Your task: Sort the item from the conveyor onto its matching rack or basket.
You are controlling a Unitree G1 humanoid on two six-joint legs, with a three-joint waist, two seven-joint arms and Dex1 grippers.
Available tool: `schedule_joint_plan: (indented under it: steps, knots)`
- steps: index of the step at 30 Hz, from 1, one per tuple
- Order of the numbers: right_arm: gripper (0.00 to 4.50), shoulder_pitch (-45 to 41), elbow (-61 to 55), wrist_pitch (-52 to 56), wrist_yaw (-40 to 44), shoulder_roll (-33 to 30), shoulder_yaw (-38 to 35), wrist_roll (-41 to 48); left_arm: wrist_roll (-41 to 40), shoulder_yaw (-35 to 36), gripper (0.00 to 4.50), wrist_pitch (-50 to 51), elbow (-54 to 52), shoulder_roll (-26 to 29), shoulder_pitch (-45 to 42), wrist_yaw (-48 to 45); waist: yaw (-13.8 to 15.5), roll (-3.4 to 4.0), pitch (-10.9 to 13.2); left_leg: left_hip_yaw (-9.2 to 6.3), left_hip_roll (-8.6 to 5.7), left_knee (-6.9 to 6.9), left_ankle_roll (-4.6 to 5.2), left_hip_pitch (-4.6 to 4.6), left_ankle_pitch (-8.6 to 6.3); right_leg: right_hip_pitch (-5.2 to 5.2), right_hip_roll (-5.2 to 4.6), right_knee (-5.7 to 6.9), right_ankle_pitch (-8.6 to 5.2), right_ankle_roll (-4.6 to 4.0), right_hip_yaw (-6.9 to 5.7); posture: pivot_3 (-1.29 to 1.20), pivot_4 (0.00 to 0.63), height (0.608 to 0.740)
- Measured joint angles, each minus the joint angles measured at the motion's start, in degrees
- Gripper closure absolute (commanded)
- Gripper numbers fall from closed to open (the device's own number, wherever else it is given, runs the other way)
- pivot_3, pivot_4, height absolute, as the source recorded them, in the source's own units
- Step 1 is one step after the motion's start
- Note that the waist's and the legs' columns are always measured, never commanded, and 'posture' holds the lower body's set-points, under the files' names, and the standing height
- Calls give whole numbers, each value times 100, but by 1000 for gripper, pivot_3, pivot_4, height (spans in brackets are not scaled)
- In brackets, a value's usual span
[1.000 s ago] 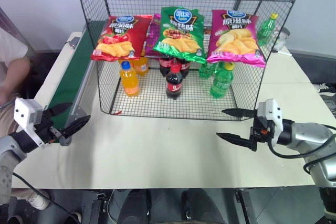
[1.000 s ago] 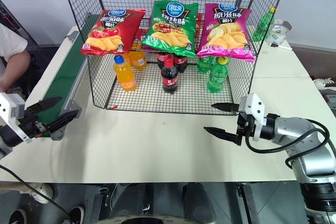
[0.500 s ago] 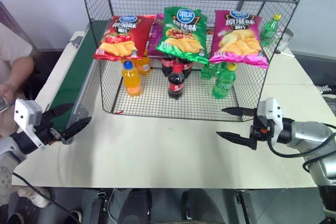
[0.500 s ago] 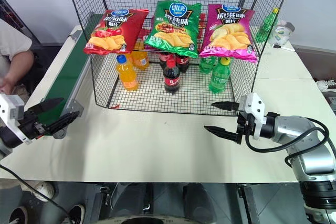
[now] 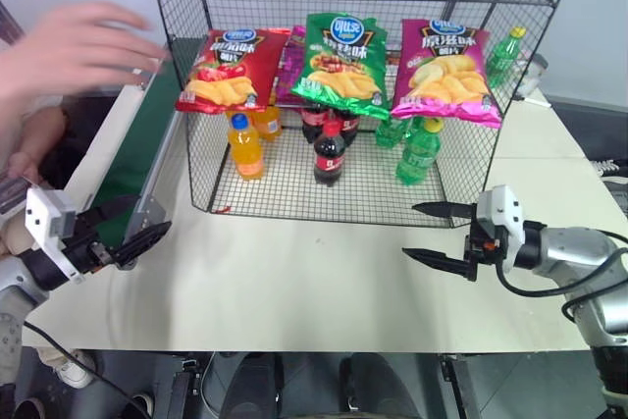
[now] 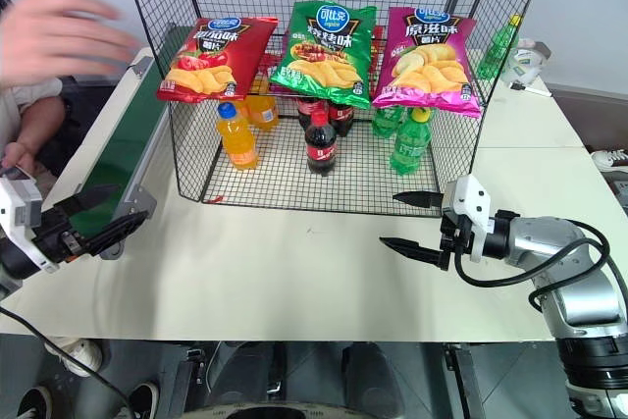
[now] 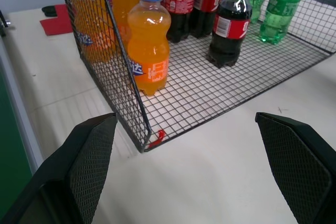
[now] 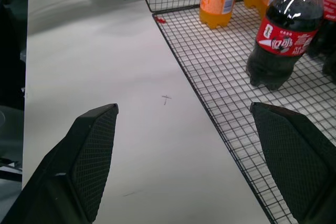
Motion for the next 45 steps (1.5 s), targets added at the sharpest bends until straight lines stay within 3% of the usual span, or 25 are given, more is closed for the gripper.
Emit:
schedule_joint_plan:
  steps: [45]
  knots:
    - [306,-159,103,-59,35,99,64,-26,-147,7,0,-43,8,-1,140,-252,-4,0,0,0,1,4,0,1,0,-1,1,7,0,0,0,0,150,739]
